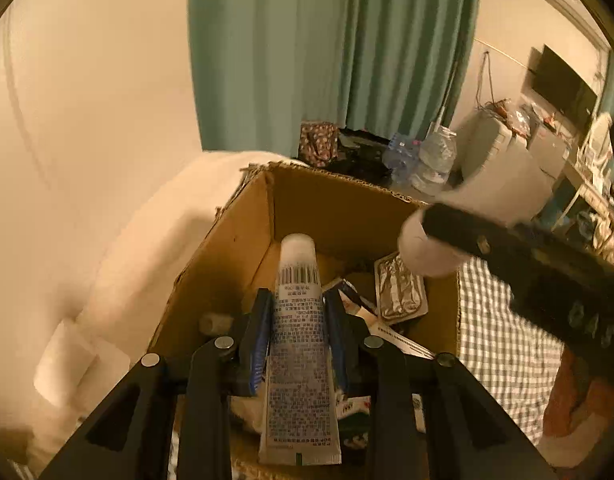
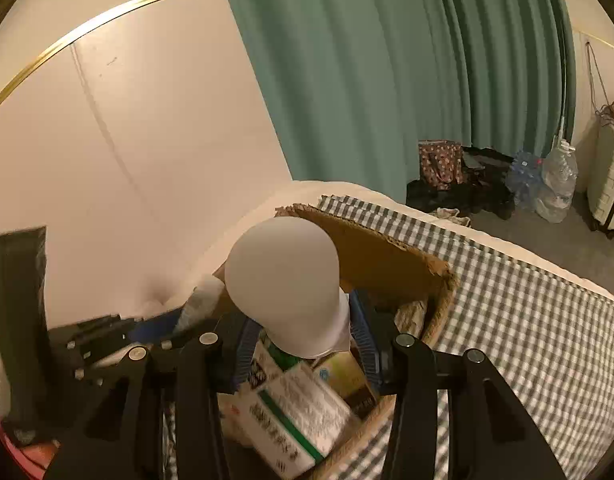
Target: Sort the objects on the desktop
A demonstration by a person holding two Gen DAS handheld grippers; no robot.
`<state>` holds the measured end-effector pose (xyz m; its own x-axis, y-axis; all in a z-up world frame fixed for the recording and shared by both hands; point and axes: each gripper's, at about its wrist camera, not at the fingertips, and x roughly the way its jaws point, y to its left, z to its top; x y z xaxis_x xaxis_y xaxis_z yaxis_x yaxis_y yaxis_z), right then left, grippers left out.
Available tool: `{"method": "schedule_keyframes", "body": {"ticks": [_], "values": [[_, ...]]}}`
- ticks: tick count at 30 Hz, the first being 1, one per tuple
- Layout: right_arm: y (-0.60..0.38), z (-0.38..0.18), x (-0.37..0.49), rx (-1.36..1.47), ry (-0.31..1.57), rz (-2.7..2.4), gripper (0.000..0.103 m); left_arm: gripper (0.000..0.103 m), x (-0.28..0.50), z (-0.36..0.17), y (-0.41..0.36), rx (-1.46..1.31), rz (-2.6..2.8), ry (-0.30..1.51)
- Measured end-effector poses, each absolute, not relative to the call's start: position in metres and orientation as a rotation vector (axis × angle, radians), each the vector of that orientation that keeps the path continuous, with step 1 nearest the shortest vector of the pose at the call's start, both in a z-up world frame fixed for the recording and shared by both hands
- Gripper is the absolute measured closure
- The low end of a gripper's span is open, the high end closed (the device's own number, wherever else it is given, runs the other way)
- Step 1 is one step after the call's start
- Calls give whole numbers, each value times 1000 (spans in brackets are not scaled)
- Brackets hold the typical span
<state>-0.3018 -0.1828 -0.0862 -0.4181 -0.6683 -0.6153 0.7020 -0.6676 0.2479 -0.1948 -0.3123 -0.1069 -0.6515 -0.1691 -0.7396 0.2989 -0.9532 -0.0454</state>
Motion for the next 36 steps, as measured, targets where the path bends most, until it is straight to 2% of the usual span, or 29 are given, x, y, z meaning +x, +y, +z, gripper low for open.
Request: {"method": "schedule_keyframes", "body": {"ticks": [2,3,4,5,10,14,17,22,26,31,36], "values": [[-183,-82,-306,823,64,-2164,45,17,-203,-110,-310,1159,-2621,179],[-185,-81,-307,788,54,-2191,23,12,-201,-112,-310,1138,-2606,159],[-183,-76,-308,746,26,-2231,8,11,-197,-113,-311,1109,-2596,153],[-178,-70,-308,711,-13,-2264,6,10,-193,-113,-311,1094,-2592,158],[-152,-46,-304,693,-84,-2336,5,8,-173,-103,-309,1085,-2604,241],[-115,-29,-266,684,-9,-2434,5,0,-149,-80,-292,986,-2663,237],[-89,-26,-235,667,34,-2493,0,0,-130,-64,-272,877,-2719,206],[-33,-45,-190,720,85,-2607,0,0,-111,-57,-231,801,-2821,181],[1,-82,-184,918,127,-2685,0,0,-107,-67,-198,800,-2852,143],[38,-101,-179,1018,-10,-2709,0,0,-112,-89,-184,884,-2816,137],[53,-100,-171,992,-6,-2734,0,0,-108,-97,-175,895,-2810,79]]}}
